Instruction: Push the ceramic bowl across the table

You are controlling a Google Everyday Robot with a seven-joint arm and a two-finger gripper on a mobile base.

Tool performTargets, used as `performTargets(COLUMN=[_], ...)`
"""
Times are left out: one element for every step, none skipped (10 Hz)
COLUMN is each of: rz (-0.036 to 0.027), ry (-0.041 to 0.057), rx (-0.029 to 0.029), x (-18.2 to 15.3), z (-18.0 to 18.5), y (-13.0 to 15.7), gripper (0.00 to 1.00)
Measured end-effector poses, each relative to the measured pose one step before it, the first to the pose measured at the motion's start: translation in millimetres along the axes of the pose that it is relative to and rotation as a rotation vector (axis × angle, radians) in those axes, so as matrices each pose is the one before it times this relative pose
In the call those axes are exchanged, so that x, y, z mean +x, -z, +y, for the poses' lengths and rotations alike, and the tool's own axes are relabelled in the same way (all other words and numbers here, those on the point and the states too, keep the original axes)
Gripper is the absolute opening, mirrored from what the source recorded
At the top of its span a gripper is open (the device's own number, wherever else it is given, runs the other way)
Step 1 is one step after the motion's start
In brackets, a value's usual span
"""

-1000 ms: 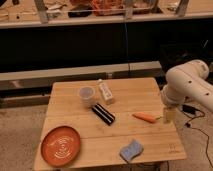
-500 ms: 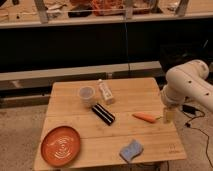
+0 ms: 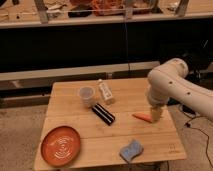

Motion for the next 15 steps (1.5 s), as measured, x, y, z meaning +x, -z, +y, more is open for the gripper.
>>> performTargets(rz=[0.00425,0.00364,0.00347,0.00053,0.00283,0.0011,0.00356,0.00486,0.00317,-0.00188,-0.00189,-0.00274,-0.00107,-0.00162,-0.00232], ry=[0.02179,0.02595,0.02211,0.01981,0.03768,0.03804,0.02115,0.02776,0.01978,0.02414,0.01883,0.03076,0.02154,0.02021,0.03158], rx=[0.00187,0.00211,0.00113,0.0034,0.00471,0.00485,0.00156,0.00255,0.00358,0.00593,0.0049,0.00801,0.00507,0.00204,0.00517], x=[-6.73,-5.96,-7.93,-11.21,-19.89,-16.24,-6.41,-8.81,-9.0,-13.89,-12.16,-18.54,-10.3,-8.07,-14.0], z=[-0.39,0.15,0.37,-0.35,-1.74,-2.26,-0.64,-0.84,-0.71,-4.08,-4.62,-7.43,-3.13,-0.35,-1.24], y=[0.31,-0.75,-1.25,0.02,-0.4,-0.29,-0.52,-1.53,-1.77,-2.26,-1.02,-1.65,-2.44,-2.71,-4.32], gripper=[0.8,0.8,0.8,0.8,0.8,0.8,0.8,0.8,0.8,0.8,0.8,0.8,0.8,0.8,0.8])
